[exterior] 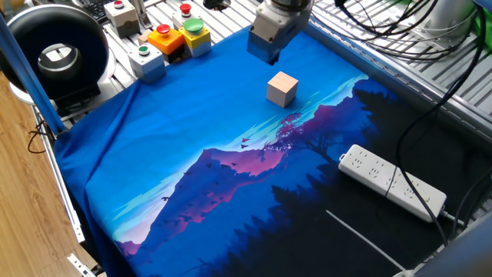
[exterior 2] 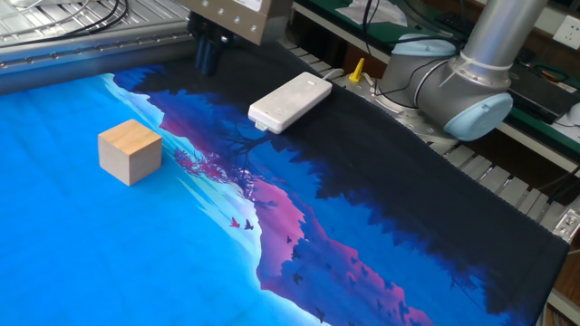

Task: Pick up the small block on the left and move it to the right

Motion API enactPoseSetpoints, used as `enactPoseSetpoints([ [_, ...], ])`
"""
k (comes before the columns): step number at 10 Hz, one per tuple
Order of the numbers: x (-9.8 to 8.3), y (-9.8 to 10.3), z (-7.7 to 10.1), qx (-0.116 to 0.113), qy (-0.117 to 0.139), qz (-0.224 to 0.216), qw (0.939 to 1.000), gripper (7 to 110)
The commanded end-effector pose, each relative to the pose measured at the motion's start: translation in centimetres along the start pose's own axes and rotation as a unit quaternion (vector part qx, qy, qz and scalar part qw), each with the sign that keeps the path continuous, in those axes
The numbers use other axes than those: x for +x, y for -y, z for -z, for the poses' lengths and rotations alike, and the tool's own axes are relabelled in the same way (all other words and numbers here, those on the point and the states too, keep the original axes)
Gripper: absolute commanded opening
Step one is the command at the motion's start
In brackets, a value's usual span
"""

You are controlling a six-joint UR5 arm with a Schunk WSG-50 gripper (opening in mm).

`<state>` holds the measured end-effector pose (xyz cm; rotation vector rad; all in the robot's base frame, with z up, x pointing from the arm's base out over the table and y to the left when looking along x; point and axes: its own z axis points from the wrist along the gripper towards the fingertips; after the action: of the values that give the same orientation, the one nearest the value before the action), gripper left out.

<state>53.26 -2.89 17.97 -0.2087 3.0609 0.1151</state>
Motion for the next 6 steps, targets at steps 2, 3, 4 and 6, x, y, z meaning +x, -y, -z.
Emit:
enactPoseSetpoints([
  [2, 2.2, -1.8, 0.2, -0.037, -0.045, -0.102, 0.9931, 7],
  [3, 1.5, -2.2, 0.2, -0.046, -0.032, -0.117, 0.9915, 7],
  [4, 1.0, -2.3, 0.2, -0.049, -0.022, -0.134, 0.9895, 7],
  [6, 1.1, 0.3, 0.1, 0.003, -0.017, -0.155, 0.9878, 7],
])
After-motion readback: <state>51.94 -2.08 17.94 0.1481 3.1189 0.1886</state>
